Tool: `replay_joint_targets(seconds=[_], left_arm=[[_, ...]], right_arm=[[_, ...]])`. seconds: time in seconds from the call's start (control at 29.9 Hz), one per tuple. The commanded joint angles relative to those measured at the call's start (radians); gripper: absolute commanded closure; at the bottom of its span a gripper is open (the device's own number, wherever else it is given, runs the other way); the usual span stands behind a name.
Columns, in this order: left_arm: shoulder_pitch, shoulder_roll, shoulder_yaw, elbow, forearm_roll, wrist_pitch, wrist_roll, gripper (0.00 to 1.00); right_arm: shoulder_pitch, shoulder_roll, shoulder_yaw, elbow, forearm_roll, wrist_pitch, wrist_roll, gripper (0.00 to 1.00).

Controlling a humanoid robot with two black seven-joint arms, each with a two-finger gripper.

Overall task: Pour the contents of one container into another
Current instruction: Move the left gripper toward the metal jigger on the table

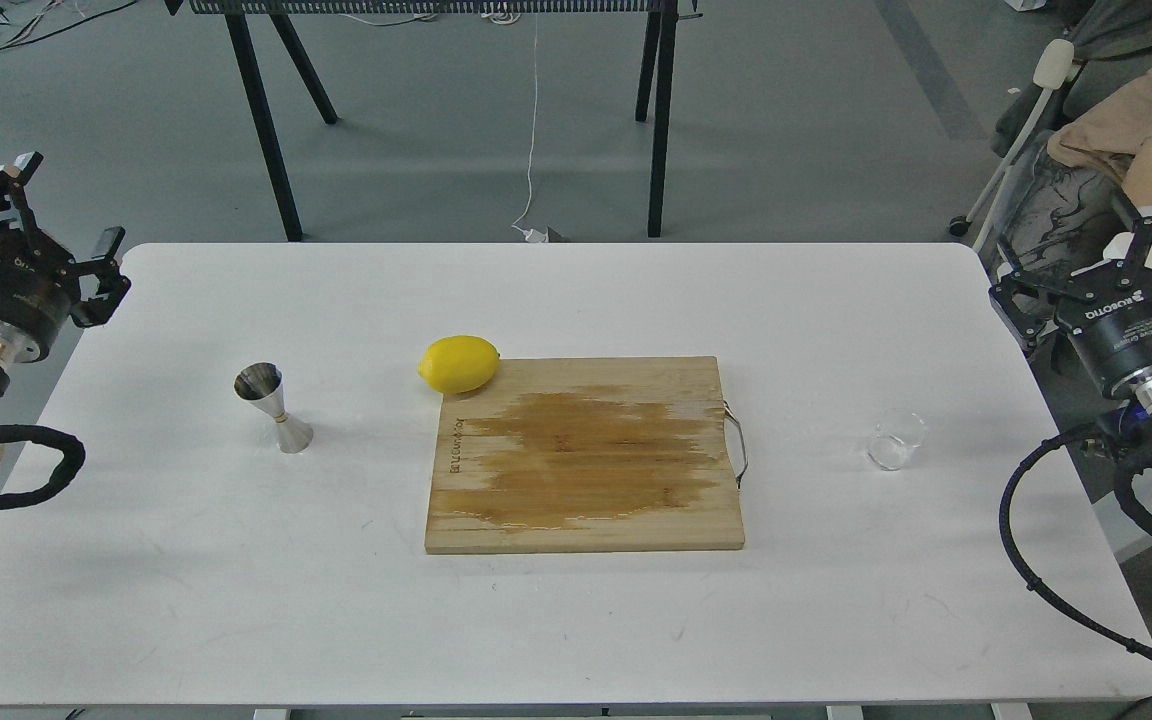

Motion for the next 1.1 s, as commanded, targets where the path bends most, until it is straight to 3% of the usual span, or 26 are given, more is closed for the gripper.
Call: replay_joint_targets(seconds=[0.0, 0.47, 0.7, 0.94, 1.07], left_arm=[[-0.002, -0.002, 0.005, 0.000, 0.002, 0.000, 0.000, 0.00], [0.006, 0.020, -0.011, 0.014, -0.003, 0.000, 0.000, 0.00], [-0.064, 0.177, 0.003, 0.020, 0.026, 0.000, 0.000, 0.00], [-0.229, 0.264, 0.008, -0.020, 0.452, 0.000, 0.000, 0.00], [-0.244, 0.331, 0.008, -0.228, 0.723, 0.000, 0.000, 0.00]], right_arm=[[0.000, -0.001, 0.001, 0.000, 0.000, 0.000, 0.000, 0.02], [0.000, -0.007, 0.001, -0.003, 0.000, 0.000, 0.002, 0.02], [0.000, -0.015, 0.007, 0.009, 0.000, 0.000, 0.002, 0.02], [0.000, -0.027, 0.007, 0.011, 0.005, 0.000, 0.002, 0.02], [0.000, -0.026, 0.007, 0.012, 0.006, 0.000, 0.002, 0.02]])
